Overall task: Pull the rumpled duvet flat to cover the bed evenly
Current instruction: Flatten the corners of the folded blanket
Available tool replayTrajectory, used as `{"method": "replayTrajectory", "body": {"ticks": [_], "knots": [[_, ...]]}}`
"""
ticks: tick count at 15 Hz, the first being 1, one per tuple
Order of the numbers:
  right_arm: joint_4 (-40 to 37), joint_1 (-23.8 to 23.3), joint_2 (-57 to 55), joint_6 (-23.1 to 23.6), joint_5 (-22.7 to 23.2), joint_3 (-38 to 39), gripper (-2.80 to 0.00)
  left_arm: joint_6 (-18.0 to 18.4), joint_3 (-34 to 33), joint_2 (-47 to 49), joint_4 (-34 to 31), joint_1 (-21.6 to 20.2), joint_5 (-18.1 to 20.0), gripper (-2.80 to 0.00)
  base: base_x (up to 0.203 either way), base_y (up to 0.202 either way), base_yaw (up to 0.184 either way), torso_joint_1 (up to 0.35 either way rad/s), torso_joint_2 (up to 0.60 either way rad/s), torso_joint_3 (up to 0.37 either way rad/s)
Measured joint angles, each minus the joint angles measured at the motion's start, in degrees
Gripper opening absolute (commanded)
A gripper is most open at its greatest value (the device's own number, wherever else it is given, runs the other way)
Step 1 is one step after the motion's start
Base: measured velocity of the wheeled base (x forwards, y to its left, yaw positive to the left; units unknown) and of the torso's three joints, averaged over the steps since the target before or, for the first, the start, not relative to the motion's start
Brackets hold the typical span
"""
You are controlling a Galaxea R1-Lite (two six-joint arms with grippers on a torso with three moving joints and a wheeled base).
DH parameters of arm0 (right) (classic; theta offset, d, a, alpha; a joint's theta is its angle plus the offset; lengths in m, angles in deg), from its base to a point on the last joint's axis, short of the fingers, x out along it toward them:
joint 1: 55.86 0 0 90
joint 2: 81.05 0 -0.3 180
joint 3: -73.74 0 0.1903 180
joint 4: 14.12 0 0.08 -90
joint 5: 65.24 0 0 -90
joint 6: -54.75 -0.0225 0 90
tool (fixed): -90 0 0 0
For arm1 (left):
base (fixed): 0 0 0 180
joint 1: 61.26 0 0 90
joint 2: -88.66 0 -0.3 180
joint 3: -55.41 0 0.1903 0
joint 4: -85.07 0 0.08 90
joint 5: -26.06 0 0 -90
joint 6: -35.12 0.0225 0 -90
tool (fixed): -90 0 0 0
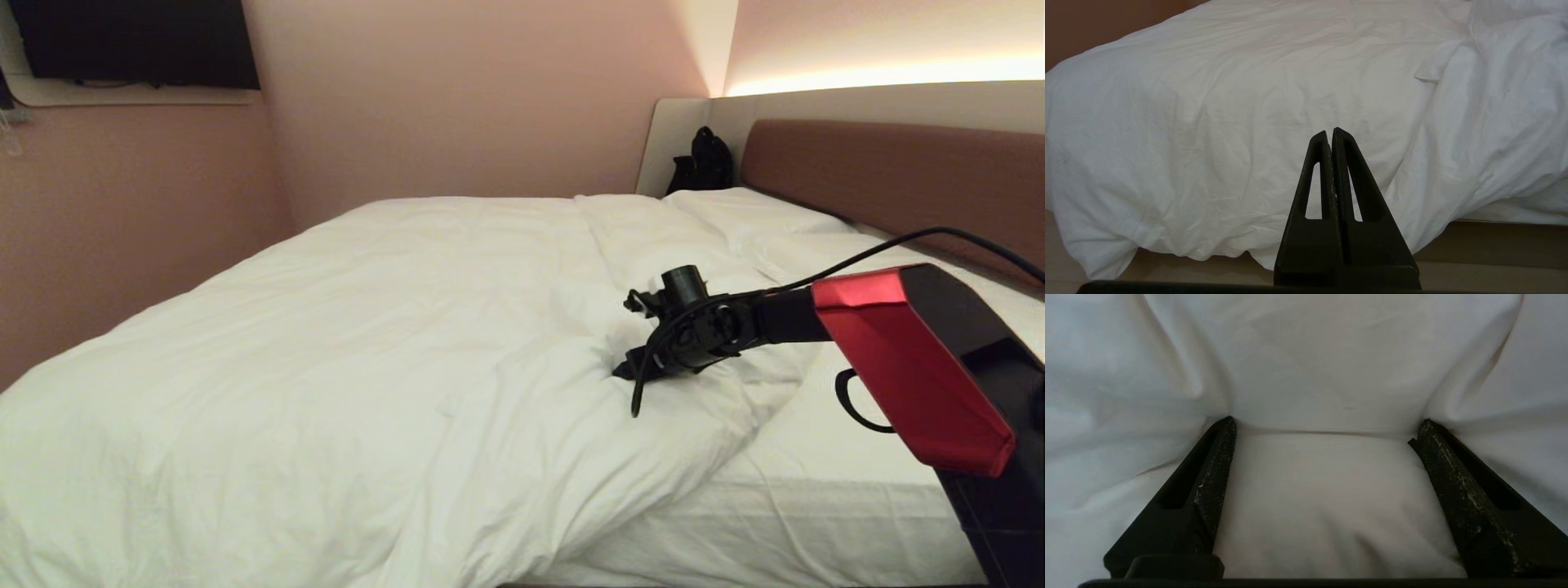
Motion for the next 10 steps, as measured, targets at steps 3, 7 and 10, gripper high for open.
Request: {"method": "replayTrajectory", "body": {"ticks": [3, 7, 10], "knots": [[0.86, -0.1, -1.53, -0.06, 0.02, -0.09, 0.0, 0.03, 0.0, 0.0, 0.02, 0.0, -0.02, -2.8, 0.0, 0.0, 0.0, 0.0, 0.0, 0.0], [1.03, -0.11, -2.79, -0.09, 0.02, -0.17, 0.0, 0.0, 0.03, 0.0, 0.02, 0.0, 0.0, -2.8, 0.0, 0.0, 0.0, 0.0, 0.0, 0.0], [0.93, -0.1, -3.04, -0.09, 0.01, -0.15, -2.8, 0.02, 0.05, 0.0, 0.02, 0.0, 0.0, -2.8, 0.0, 0.0, 0.0, 0.0, 0.0, 0.0]]}}
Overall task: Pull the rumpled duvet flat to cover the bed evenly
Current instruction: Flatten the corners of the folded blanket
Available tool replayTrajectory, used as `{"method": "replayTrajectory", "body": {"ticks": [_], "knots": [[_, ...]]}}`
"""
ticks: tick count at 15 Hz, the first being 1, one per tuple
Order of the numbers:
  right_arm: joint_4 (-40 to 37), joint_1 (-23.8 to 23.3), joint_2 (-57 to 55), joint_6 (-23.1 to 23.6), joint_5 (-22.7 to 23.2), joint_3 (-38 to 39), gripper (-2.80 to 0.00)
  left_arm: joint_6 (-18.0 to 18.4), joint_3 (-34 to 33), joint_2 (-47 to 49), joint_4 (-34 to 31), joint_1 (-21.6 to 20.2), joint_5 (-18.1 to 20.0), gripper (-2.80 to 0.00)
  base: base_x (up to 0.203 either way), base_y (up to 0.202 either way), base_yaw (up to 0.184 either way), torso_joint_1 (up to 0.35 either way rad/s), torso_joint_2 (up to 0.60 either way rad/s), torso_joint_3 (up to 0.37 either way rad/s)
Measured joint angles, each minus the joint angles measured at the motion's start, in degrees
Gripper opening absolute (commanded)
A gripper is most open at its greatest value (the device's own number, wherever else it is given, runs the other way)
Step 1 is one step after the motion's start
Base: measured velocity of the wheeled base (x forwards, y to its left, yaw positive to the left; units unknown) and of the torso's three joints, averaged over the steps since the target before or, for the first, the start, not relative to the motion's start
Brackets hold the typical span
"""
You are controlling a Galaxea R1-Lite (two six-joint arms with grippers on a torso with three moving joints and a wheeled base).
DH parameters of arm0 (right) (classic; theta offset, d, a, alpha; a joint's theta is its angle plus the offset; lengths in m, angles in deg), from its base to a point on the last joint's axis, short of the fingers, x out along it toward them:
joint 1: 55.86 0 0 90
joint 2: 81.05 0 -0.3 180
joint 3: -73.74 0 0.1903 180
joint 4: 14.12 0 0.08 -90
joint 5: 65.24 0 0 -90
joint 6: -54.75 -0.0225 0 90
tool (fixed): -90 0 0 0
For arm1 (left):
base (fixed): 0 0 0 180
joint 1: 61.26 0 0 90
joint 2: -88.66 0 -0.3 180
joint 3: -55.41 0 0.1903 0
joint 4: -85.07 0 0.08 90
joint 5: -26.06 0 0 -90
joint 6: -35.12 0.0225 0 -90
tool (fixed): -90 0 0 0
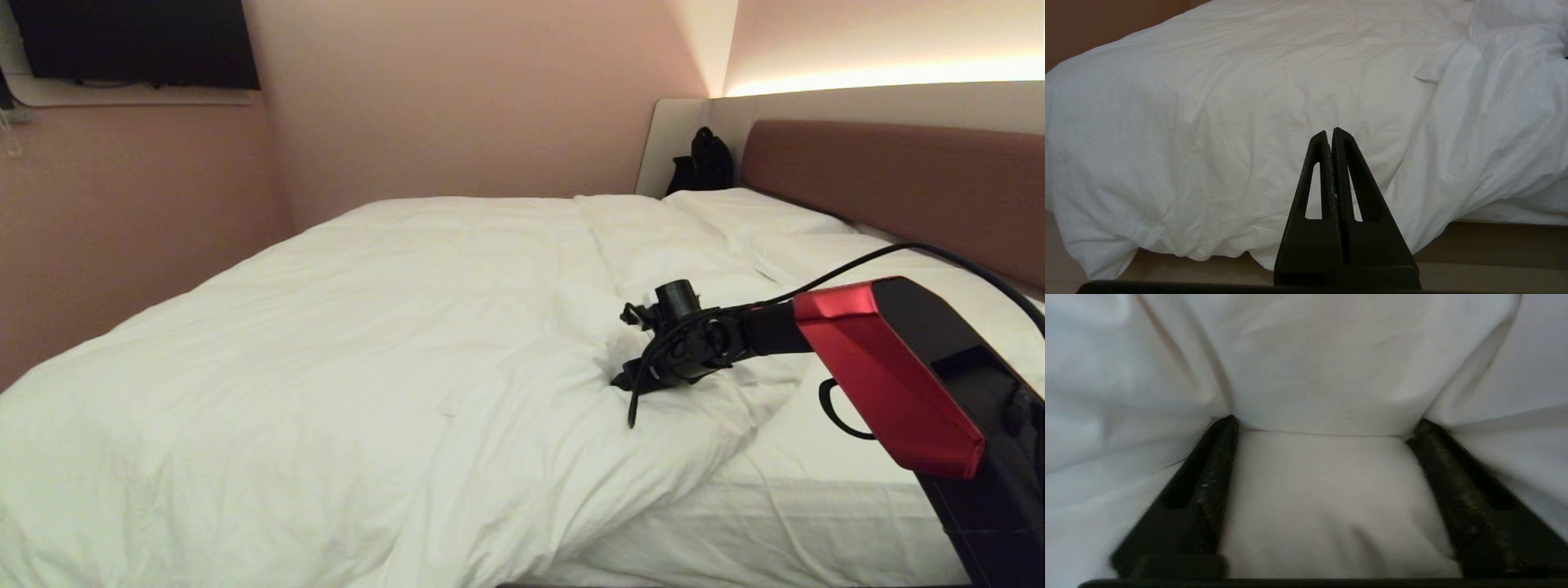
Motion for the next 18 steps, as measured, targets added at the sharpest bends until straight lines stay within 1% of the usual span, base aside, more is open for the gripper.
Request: {"method": "replayTrajectory", "body": {"ticks": [12, 15, 18], "knots": [[-0.18, 0.0, 1.14, -0.3, 0.01, 0.72, -2.8, 0.0, -0.02, 0.0, -0.02, 0.0, 0.0, -2.8, 0.0, 0.0, 0.0, 0.0, 0.0, 0.0], [-0.16, 0.0, 3.11, -0.35, 0.03, 2.21, -2.8, 0.0, -0.02, 0.0, -0.02, 0.0, 0.0, -2.8, 0.0, 0.0, 0.0, 0.0, 0.0, 0.0], [-0.13, -0.01, 7.49, -0.16, 0.1, 5.69, -2.8, -0.01, -0.02, 0.0, -0.02, 0.0, 0.0, -2.8, 0.0, 0.0, 0.0, 0.0, 0.0, 0.0]]}}
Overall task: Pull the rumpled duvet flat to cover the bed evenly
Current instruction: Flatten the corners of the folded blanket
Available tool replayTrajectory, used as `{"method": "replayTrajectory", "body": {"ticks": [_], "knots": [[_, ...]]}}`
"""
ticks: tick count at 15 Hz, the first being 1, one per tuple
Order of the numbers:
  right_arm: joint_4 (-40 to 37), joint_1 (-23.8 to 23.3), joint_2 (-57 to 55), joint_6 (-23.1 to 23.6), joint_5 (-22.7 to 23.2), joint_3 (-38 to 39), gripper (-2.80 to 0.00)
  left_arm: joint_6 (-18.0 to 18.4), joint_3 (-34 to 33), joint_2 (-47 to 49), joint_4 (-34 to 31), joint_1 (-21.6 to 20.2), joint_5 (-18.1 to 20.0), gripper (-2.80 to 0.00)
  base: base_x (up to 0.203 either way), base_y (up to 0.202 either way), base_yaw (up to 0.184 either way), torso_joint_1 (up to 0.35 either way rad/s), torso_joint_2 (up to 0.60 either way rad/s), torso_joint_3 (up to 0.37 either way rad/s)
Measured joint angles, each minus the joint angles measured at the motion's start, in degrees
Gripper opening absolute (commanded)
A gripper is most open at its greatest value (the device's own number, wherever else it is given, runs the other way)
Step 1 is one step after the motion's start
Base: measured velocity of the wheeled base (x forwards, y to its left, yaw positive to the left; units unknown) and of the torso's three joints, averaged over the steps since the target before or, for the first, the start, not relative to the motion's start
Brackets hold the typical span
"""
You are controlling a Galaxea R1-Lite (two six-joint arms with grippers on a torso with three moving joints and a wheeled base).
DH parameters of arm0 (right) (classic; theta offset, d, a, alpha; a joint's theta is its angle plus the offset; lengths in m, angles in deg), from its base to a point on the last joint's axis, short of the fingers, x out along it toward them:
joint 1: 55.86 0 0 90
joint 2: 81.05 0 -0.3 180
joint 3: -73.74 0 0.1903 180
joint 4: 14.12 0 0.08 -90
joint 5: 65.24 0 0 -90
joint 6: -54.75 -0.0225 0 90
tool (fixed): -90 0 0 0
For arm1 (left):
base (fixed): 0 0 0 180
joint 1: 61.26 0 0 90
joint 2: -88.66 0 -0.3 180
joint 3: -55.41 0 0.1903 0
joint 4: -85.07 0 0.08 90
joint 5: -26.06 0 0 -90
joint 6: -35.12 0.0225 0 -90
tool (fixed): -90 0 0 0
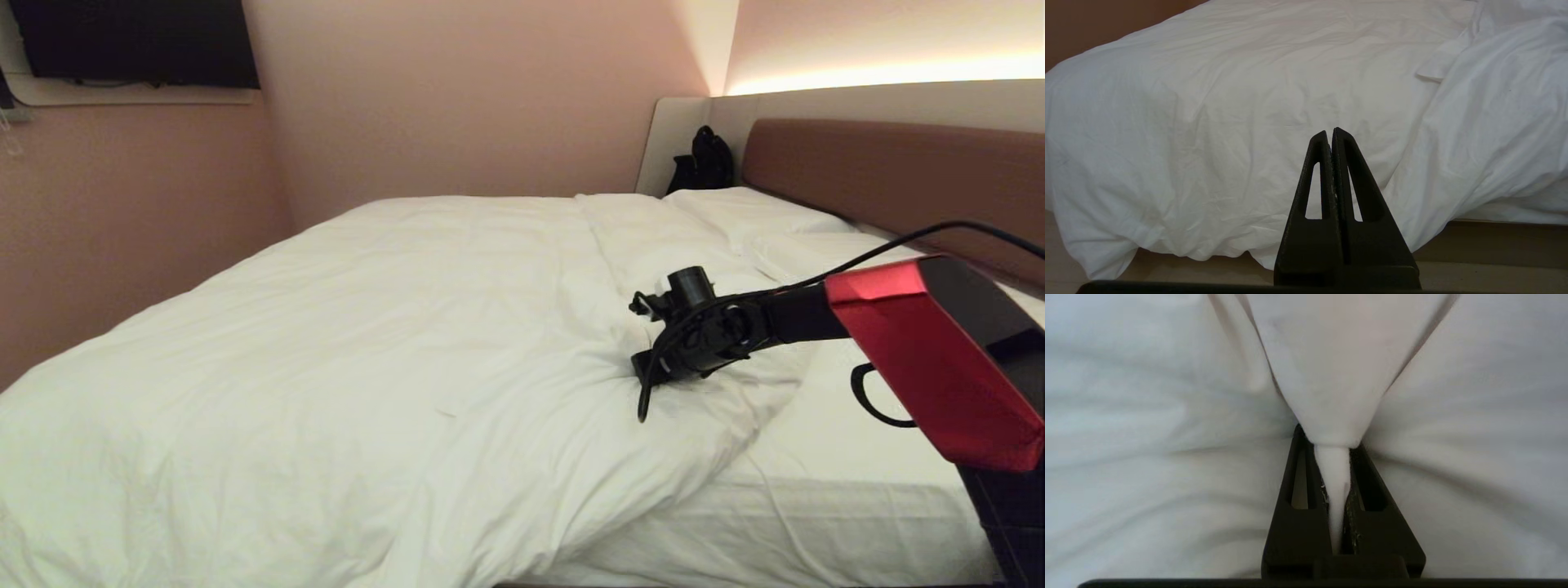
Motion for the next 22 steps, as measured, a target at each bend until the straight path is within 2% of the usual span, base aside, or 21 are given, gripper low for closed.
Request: {"method": "replayTrajectory", "body": {"ticks": [11, 16, 22], "knots": [[1.47, -0.55, 17.04, 0.42, 0.09, 18.03, -2.8, -0.02, 0.0, 0.0, 0.0, 0.0, -0.03, -2.8, 0.0, 0.0, 0.0, 0.0, 0.0, 0.0], [7.4, -1.69, 23.11, 2.01, -0.08, 30.78, -2.8, -0.02, 0.0, 0.0, 0.0, 0.0, -0.01, -2.8, 0.0, 0.0, 0.0, 0.0, 0.0, 0.0], [15.99, -3.38, 27.08, 1.95, 0.01, 41.24, -2.8, -0.02, 0.0, 0.0, 0.0, 0.0, 0.0, -2.8, 0.0, 0.0, 0.0, 0.0, 0.0, 0.0]]}}
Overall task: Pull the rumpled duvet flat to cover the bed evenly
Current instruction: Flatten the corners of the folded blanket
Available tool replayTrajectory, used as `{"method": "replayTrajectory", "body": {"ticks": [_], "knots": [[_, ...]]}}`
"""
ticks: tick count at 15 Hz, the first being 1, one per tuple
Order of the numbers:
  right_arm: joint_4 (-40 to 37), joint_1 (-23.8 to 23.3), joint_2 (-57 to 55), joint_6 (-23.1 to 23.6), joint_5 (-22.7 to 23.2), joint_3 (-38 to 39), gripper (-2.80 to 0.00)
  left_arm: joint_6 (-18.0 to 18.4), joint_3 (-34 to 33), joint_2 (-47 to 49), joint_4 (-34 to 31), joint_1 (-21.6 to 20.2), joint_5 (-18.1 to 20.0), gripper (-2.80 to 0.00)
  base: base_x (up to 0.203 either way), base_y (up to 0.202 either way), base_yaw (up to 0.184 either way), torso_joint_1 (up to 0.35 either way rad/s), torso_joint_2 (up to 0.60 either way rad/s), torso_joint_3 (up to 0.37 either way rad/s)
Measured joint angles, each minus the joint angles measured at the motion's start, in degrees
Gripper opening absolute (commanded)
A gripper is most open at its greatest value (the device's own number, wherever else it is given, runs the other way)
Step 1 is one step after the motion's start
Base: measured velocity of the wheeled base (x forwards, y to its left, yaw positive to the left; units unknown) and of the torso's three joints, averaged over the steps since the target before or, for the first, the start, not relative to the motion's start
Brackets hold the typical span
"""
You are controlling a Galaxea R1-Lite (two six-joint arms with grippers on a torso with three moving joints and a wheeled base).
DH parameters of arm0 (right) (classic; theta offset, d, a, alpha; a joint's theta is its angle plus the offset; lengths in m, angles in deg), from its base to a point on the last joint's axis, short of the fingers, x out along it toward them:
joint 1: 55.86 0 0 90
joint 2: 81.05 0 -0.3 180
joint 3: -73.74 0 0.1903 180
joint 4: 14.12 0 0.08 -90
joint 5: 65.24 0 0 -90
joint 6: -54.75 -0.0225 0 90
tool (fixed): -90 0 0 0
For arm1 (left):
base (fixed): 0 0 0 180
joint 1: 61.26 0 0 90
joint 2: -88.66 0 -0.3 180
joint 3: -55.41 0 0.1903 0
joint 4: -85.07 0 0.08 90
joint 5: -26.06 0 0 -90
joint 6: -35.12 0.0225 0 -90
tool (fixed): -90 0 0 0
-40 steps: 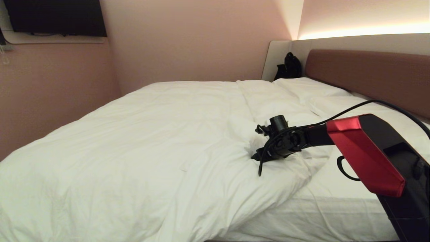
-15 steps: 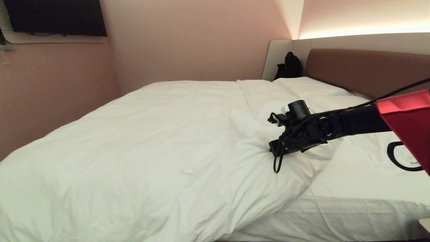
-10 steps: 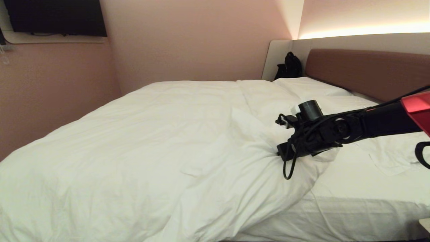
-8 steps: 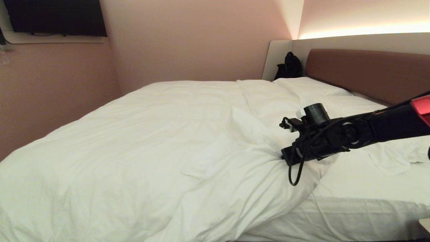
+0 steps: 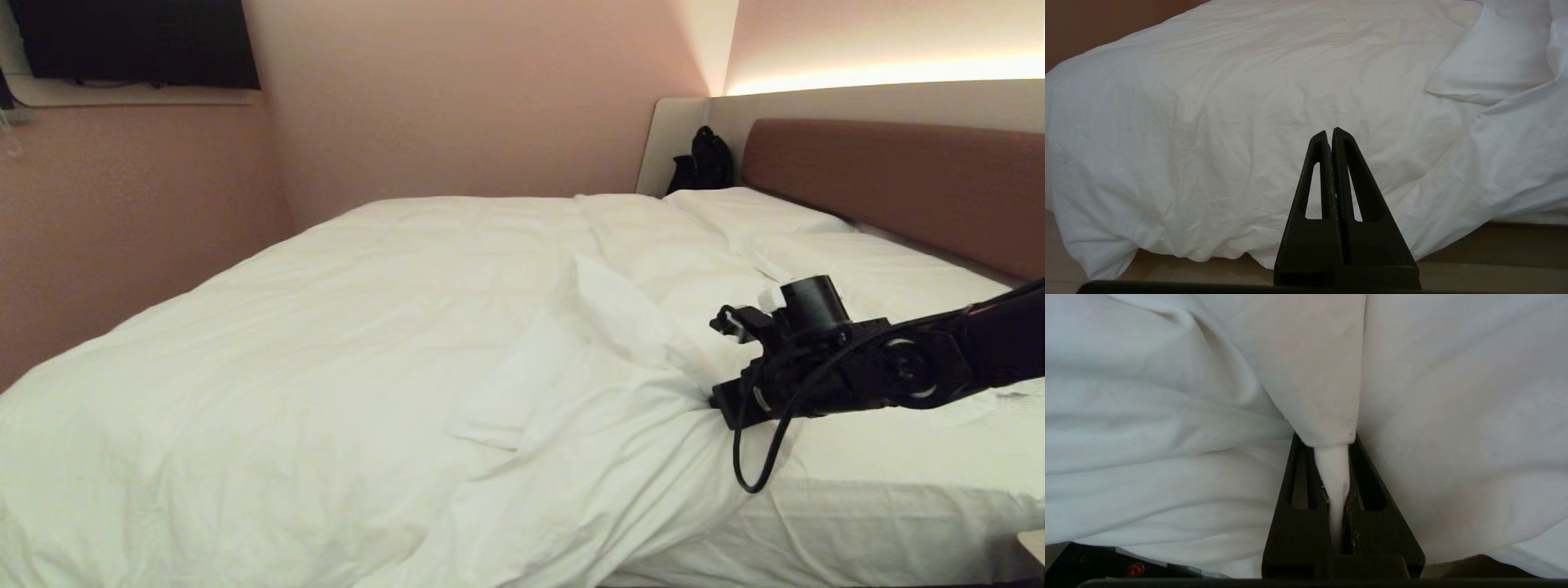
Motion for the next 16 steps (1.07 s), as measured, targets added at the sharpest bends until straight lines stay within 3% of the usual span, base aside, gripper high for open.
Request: {"method": "replayTrajectory", "body": {"ticks": [7, 13, 14, 16], "knots": [[7.28, -0.73, 0.02, -0.3, 0.16, 3.64, -2.8, 0.02, 0.0, 0.0, 0.01, 0.0, 0.0, -2.8, 0.0, 0.0, 0.0, 0.0, 0.0, 0.0], [7.73, -0.75, -0.28, -0.41, 0.43, 4.08, -2.8, 0.02, 0.0, 0.0, 0.0, 0.0, 0.0, -2.8, 0.0, 0.0, 0.0, 0.0, 0.0, 0.0], [7.73, -0.75, -0.28, -0.44, 0.43, 4.1, 0.0, 0.02, 0.0, 0.0, 0.0, 0.0, -0.02, -2.8, 0.0, 0.0, 0.0, 0.0, 0.0, 0.0], [7.77, -0.75, -0.27, -0.39, 0.36, 4.1, 0.0, 0.02, 0.0, 0.0, 0.0, 0.0, -0.02, -2.8, 0.0, 0.0, 0.0, 0.0, 0.0, 0.0]]}}
